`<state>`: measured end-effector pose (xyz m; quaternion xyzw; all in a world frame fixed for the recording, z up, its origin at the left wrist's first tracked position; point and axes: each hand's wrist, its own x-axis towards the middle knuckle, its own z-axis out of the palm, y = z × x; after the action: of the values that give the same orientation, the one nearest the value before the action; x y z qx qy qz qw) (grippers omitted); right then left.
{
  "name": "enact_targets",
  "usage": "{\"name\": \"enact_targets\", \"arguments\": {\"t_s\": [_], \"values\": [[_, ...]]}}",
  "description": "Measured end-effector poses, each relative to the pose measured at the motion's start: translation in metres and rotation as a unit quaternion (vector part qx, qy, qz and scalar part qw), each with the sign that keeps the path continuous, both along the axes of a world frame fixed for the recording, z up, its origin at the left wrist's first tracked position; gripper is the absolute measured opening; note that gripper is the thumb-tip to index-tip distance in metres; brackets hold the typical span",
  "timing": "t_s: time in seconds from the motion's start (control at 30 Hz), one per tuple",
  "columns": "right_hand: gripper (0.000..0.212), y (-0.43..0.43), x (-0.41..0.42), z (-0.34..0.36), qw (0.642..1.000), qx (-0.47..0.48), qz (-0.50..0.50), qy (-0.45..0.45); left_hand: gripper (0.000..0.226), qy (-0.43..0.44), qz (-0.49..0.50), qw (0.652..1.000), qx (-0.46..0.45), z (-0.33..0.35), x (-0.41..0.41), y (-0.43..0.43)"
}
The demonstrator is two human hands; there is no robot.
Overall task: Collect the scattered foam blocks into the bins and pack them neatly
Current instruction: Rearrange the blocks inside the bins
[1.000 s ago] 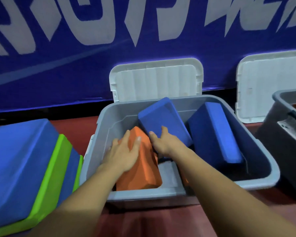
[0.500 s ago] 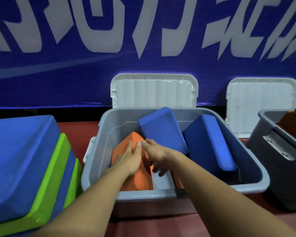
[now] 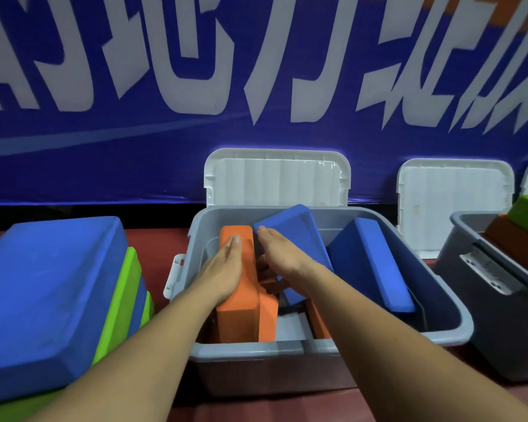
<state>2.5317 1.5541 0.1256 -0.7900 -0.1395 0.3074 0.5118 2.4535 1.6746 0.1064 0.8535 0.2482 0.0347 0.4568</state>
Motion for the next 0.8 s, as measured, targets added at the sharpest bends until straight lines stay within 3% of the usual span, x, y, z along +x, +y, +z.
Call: {"name": "enact_targets", "arguments": {"t_s": [0.4,0.57,0.7,0.8], "values": [[0.070,0.001,0.003,0.004,0.997,0.070,-0.033,-0.017,0.069,-0.036,0.024,0.998,-0.053,0.050,-0.015,-0.007],[0.110,0.007,0.007,0.000,0.994,0.089,-0.067,0.017,0.072,-0.059,0.048,0.996,-0.050,0.050,-0.017,-0.003],[0.083,0.006,0.005,-0.001,0.993,0.074,-0.064,0.065,0.067,-0.069,0.030,0.997,-0.027,0.049,-0.018,-0.002],[0.094,0.010,-0.003,-0.006,0.992,0.050,-0.041,0.110,0.059,-0.037,0.001,0.999,0.021,0.040,-0.016,-0.001]]}}
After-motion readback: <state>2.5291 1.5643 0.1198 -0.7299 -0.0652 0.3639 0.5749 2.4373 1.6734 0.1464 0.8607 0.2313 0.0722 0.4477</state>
